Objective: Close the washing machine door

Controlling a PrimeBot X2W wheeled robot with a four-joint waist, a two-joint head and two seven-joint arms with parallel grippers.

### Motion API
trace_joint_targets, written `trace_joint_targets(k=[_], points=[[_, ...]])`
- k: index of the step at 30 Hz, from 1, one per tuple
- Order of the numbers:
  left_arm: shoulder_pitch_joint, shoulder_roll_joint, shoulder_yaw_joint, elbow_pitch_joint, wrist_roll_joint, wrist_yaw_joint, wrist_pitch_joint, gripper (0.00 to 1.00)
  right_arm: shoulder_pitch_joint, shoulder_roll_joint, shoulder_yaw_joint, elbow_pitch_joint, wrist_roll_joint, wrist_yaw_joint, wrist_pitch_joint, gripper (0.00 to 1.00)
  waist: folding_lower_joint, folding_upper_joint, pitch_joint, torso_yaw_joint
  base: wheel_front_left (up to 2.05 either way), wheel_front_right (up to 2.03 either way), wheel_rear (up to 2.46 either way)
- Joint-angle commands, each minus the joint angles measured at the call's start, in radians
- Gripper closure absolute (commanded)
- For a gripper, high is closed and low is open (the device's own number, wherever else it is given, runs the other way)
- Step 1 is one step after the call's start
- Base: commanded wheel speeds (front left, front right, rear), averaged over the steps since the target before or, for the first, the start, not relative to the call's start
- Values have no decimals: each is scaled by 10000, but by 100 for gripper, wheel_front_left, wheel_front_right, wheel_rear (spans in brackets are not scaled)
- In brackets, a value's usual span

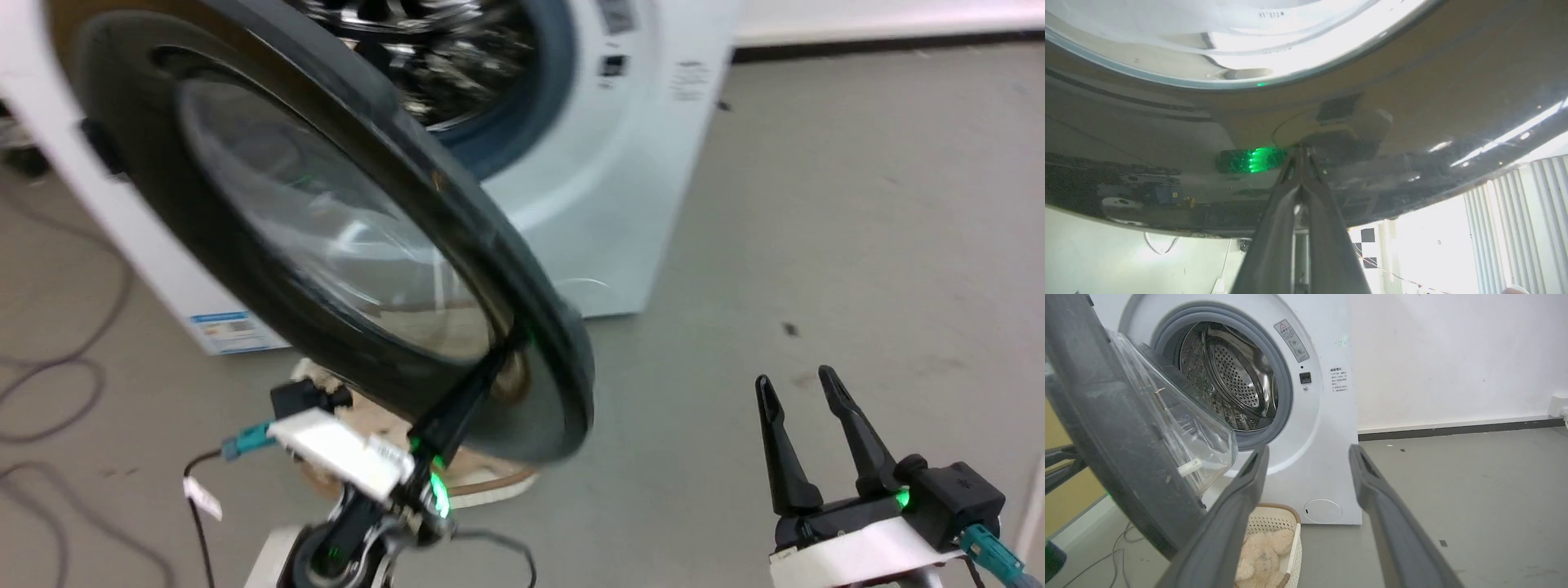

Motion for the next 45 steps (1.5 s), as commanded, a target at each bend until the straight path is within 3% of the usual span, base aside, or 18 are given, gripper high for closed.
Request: trace_joint_targets(k=[1, 14, 19, 26, 29, 33, 35, 37, 42, 45], points=[[-334, -14, -89, 93, -74, -96, -195, 100, -165, 20, -13, -37, 51, 6, -46, 0, 0, -1, 328, -730, 0, 0, 0], [-2670, -14, -562, 1670, -491, -285, -3367, 100, -238, 20, 250, 29, 527, 6, -46, 0, 0, -1, 538, -2337, 0, 0, 0], [-2846, -14, -577, 1871, -535, -295, -3694, 100, -192, 20, 196, 59, 532, 6, -46, 0, 0, -1, 429, -2386, 0, 0, 0], [-1979, 283, -1115, 1461, 247, -297, -3353, 100, -62, 20, 63, 28, 340, 6, -46, 0, 0, -1, -2, -1859, 0, 0, 0], [-1327, 854, -1867, 1011, 1241, -298, -3166, 100, 8, 20, 17, 35, 228, 6, -46, 0, 0, -1, -277, -1527, 0, 0, 0], [-434, 2049, -3159, 787, 3158, -298, -3256, 100, 149, 20, -124, 42, 103, 6, -46, 0, 0, -1, -669, -1014, 0, 0, 0], [-153, 2723, -3663, 1068, 4312, -284, -3497, 100, 247, 20, -175, 53, 48, 6, -46, 0, 0, -1, -875, -741, 0, 0, 0], [-49, 3295, -3997, 1422, 5686, 0, -4084, 100, 352, 20, -157, 74, 0, 6, -46, 0, 0, -1, -1056, -498, 0, 0, 0], [95, 3616, -3655, 1622, 7238, 796, -5972, 100, 553, 20, -171, 54, -28, 6, -46, 0, 0, -1, -1350, 162, 0, 0, 0], [195, 3592, -2948, 1213, 7876, 1160, -6363, 100, 638, 20, -239, 24, -60, 6, -46, 0, 0, -1, -1464, 536, 0, 0, 0]])
